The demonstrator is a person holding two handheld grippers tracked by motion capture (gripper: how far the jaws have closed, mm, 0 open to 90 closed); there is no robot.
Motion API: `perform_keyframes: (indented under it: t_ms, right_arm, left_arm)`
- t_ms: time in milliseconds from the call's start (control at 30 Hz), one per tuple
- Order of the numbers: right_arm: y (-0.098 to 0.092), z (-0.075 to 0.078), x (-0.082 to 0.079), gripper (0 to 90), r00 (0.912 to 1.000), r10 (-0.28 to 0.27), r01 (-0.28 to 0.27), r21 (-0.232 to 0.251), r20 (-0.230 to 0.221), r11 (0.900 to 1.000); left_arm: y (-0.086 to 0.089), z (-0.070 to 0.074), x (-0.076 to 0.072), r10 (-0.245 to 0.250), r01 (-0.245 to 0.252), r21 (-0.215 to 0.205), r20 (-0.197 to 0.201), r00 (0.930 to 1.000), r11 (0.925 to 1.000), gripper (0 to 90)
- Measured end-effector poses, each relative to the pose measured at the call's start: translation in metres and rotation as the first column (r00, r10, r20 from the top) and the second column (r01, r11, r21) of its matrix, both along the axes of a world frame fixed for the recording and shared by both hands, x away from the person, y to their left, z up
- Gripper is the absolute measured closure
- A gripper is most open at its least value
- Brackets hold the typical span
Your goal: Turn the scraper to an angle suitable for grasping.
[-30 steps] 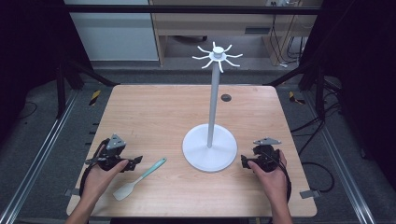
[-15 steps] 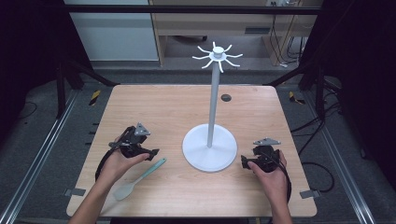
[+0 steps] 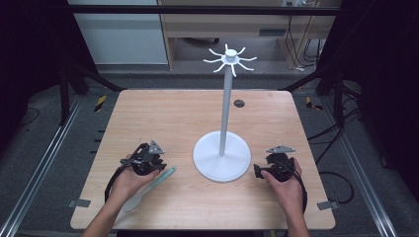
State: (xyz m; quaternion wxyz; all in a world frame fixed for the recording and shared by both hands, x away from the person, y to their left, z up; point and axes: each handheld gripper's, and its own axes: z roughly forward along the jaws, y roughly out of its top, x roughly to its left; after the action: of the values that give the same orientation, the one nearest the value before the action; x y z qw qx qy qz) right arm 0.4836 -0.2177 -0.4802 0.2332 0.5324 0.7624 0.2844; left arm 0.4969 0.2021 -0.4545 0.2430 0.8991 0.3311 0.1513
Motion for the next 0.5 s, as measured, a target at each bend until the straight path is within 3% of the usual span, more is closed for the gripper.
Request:
perform_keyframes:
  t_ms: [200, 500]
  right_arm:
    - [0.001, 0.0, 0.0, 10.5, 1.0, 0.003, -0.003, -0.002, -0.003, 1.0]
    - [0.0, 0.0, 0.0, 10.7, 1.0, -0.001, 0.001, 0.005, 0.001, 1.0]
  left_arm:
    - [-0.002, -0.006, 0.002, 0.003, -0.003, 0.003, -0.005, 1.0, 1.0, 88.1]
    - [-0.006, -0.015, 0.005, -0.014, 0.015, 0.023, -0.031, 0.9994, 0.9996, 89.9]
